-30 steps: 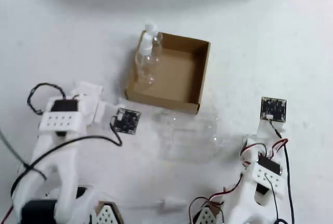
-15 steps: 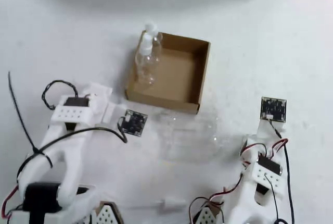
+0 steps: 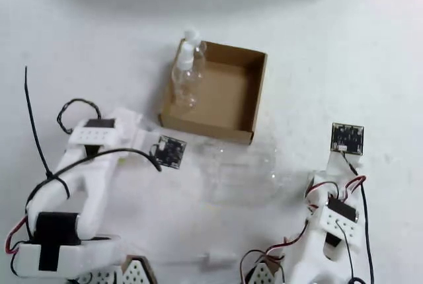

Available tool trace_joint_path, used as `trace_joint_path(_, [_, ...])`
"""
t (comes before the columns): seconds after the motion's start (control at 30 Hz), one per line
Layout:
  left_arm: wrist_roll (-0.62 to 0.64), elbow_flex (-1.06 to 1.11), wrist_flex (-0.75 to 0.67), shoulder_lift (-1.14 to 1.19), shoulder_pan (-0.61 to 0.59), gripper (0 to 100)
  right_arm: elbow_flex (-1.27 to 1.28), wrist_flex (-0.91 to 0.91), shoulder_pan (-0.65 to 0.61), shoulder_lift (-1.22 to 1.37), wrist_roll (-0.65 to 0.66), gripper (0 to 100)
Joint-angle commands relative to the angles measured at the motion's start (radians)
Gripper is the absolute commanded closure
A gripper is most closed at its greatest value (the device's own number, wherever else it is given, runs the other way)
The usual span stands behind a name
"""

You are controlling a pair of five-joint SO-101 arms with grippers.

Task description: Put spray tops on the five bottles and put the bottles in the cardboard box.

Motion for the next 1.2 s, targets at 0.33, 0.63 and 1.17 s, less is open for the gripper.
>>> trace_joint_path(0.33, [0.486,-0.034,0.44,-0.295,-0.151,89,-0.003,-0.016,-0.008,-0.012,0.002,98.1])
trace_joint_path(0.63, [1.208,-0.025,0.549,-0.394,-0.228,89,-0.003,-0.016,-0.008,-0.012,0.002,98.1])
trace_joint_path(1.17, [1.525,0.158,0.222,-0.346,-0.418,89,-0.153,0.166,-0.09,-0.019,0.249,98.1])
